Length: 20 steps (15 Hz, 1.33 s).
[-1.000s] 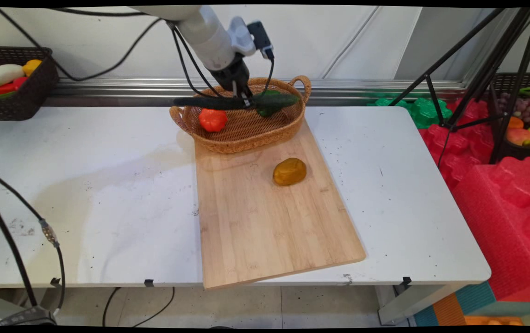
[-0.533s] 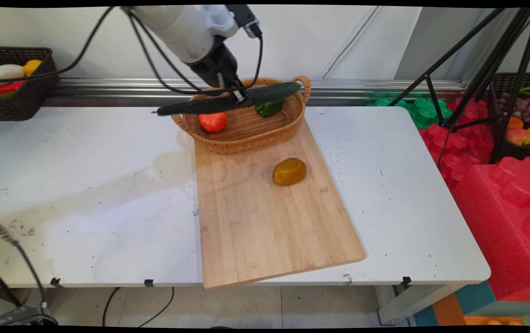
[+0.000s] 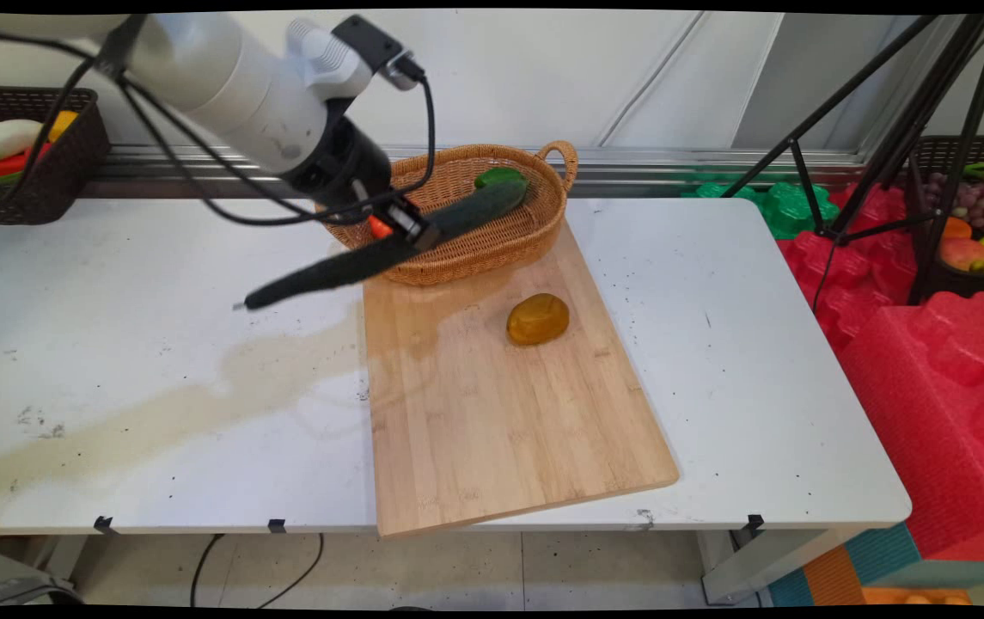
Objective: Place the picked object on the cutting board
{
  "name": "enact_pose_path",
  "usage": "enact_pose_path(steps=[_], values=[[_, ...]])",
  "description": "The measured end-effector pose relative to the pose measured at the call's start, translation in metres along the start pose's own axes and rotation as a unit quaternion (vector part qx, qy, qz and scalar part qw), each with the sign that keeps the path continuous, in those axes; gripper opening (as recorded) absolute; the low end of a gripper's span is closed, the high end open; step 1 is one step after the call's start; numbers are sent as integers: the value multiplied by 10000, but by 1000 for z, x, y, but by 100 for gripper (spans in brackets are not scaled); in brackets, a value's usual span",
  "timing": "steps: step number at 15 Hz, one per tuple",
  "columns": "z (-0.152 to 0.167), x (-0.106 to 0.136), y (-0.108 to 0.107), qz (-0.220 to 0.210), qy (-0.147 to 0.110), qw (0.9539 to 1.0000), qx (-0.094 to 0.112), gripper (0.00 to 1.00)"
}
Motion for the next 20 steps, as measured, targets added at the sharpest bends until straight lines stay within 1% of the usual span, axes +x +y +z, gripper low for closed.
enact_pose_path(steps=[4, 7, 10, 14, 20], values=[[0, -25, 14, -584, 12, 9983, -93, 0], [11, -38, 22, -977, 25, 9952, -77, 0], [28, -49, 27, -1305, 23, 9914, -58, 0], [56, -56, 34, -1622, 34, 9867, -108, 0], [93, -63, 38, -1874, 25, 9822, -135, 0]])
